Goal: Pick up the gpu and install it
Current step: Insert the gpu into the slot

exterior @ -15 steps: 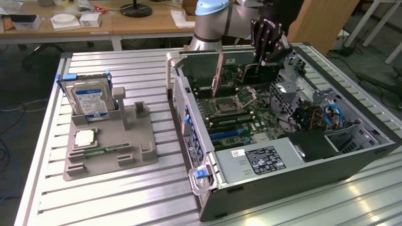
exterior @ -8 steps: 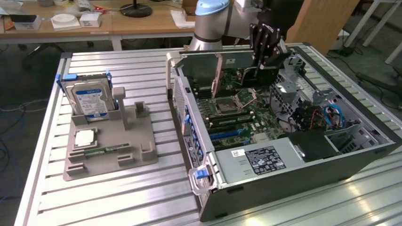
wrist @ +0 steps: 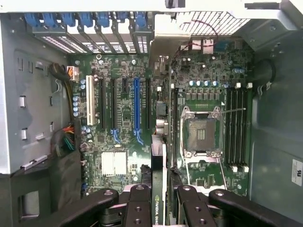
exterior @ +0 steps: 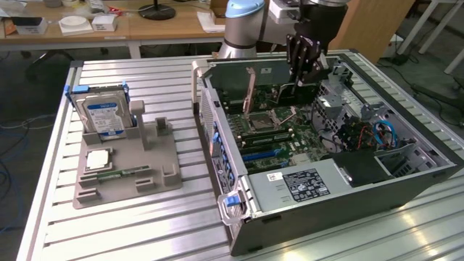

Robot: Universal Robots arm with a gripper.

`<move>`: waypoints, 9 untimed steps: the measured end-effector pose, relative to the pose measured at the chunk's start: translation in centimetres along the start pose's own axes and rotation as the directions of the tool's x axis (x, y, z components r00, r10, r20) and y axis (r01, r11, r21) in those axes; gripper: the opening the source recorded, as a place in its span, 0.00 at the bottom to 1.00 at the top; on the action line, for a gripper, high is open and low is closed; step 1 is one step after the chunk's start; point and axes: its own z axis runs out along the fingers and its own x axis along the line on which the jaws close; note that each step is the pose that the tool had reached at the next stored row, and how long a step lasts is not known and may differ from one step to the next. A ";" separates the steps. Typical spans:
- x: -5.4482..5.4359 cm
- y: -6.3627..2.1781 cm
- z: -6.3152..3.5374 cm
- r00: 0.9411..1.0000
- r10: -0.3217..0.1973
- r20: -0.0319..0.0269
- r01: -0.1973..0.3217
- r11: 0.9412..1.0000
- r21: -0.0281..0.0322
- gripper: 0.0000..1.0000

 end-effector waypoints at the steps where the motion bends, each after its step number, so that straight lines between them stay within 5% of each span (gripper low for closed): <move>1: 0.0 0.03 0.15 1.000 0.000 0.000 0.000 1.000 -0.001 0.26; 9: 0.0 0.22 1.83 1.000 0.000 0.000 0.000 1.000 -0.002 0.26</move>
